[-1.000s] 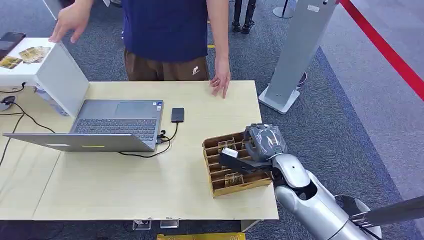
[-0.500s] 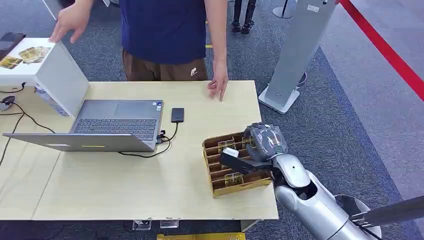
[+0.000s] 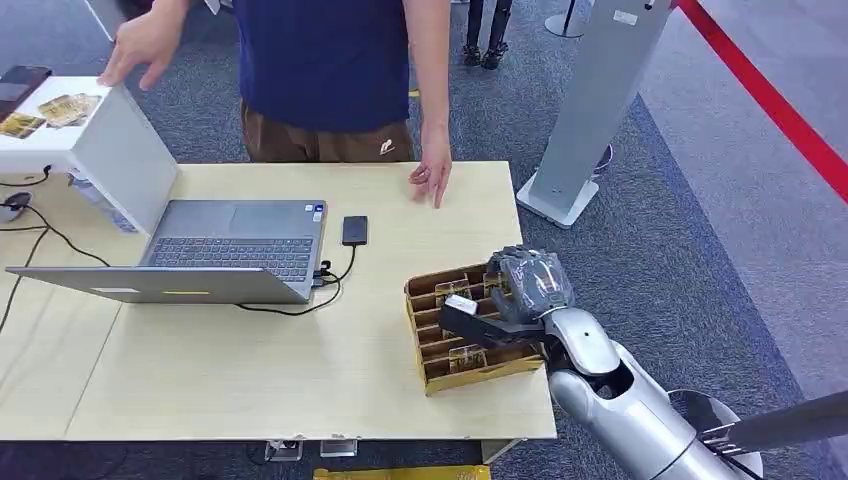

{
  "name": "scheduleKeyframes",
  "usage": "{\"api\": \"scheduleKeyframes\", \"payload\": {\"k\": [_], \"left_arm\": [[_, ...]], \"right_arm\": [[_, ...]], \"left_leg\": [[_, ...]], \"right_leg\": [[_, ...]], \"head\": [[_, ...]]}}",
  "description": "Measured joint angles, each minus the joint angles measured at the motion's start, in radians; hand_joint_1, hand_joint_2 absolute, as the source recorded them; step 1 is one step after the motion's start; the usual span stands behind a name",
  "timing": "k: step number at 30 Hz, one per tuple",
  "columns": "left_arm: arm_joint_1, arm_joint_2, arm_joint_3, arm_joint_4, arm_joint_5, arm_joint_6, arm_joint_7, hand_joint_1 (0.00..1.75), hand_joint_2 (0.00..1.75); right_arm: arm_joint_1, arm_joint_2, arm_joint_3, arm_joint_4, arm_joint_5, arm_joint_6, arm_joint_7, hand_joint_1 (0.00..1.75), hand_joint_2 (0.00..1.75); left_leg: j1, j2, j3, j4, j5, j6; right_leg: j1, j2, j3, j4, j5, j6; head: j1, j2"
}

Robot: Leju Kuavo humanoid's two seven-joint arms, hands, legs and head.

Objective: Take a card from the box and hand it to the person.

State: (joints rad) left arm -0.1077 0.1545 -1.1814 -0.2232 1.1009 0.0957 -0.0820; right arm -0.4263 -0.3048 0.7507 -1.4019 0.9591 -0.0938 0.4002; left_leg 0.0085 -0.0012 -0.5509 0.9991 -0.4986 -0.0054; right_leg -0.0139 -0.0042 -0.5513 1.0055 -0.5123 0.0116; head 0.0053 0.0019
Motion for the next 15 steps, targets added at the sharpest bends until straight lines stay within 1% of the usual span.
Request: {"api": "scheduleKeyframes", "payload": {"k": [2,5,7,8,9,10,14,15], "left_arm": [[0.0,0.0,0.0,0.0,-0.001,0.0,-0.001,0.0,0.0],[0.0,0.0,0.0,0.0,-0.003,0.0,-0.001,0.0,0.0],[0.0,0.0,0.0,0.0,-0.004,0.0,-0.001,0.0,0.0],[0.0,0.0,0.0,0.0,-0.005,-0.001,-0.002,0.0,0.0],[0.0,0.0,0.0,0.0,-0.006,-0.001,-0.002,0.0,0.0],[0.0,0.0,0.0,0.0,-0.006,-0.001,-0.002,0.0,0.0],[0.0,0.0,0.0,0.0,-0.008,-0.001,-0.003,0.0,0.0],[0.0,0.0,0.0,0.0,-0.008,-0.001,-0.003,0.0,0.0]], "right_arm": [[0.0,0.0,-0.001,0.0,0.0,-0.002,0.0,0.86,1.75],[0.0,0.0,-0.002,0.0,0.0,-0.005,0.002,0.87,1.75],[0.002,0.0,-0.005,0.0,0.0,-0.008,0.004,0.99,1.75],[0.002,0.0,-0.006,0.0,0.0,-0.01,0.005,0.99,1.75],[0.003,0.0,-0.006,0.0,0.0,-0.011,0.006,1.29,1.75],[0.003,0.0,-0.007,-0.001,0.0,-0.012,0.006,1.34,1.75],[0.003,0.0,-0.014,-0.005,0.0,-0.018,0.006,1.34,1.75],[0.004,0.0,-0.015,-0.005,0.0,-0.018,0.006,1.38,1.75]], "left_leg": [[0.0,0.0,0.0,0.0,0.0,0.0],[0.0,0.0,0.0,0.0,0.0,0.0],[0.0,0.0,0.0,0.0,0.0,0.0],[0.0,0.0,0.0,0.0,0.0,0.0],[0.0,0.0,0.0,0.0,0.0,0.0],[0.0,0.0,0.0,0.0,0.0,0.0],[0.0,0.0,0.0,0.0,0.0,0.0],[0.0,0.0,0.0,0.0,0.0,0.0]], "right_leg": [[0.0,0.0,0.0,0.0,0.0,0.0],[0.0,0.0,0.0,0.0,0.0,0.0],[0.0,0.0,0.0,0.0,0.0,0.0],[0.0,0.0,0.0,0.0,0.0,0.0],[0.0,0.0,0.0,0.0,0.0,0.0],[0.0,0.0,0.0,0.0,0.0,0.0],[0.0,0.0,0.0,0.0,0.0,0.0],[0.0,0.0,0.0,0.0,0.0,0.0]], "head": [[0.0,0.0],[0.0,0.0],[0.0,0.0],[0.0,0.0],[0.0,0.0],[0.0,0.0],[0.0,0.0],[0.0,0.0]]}}
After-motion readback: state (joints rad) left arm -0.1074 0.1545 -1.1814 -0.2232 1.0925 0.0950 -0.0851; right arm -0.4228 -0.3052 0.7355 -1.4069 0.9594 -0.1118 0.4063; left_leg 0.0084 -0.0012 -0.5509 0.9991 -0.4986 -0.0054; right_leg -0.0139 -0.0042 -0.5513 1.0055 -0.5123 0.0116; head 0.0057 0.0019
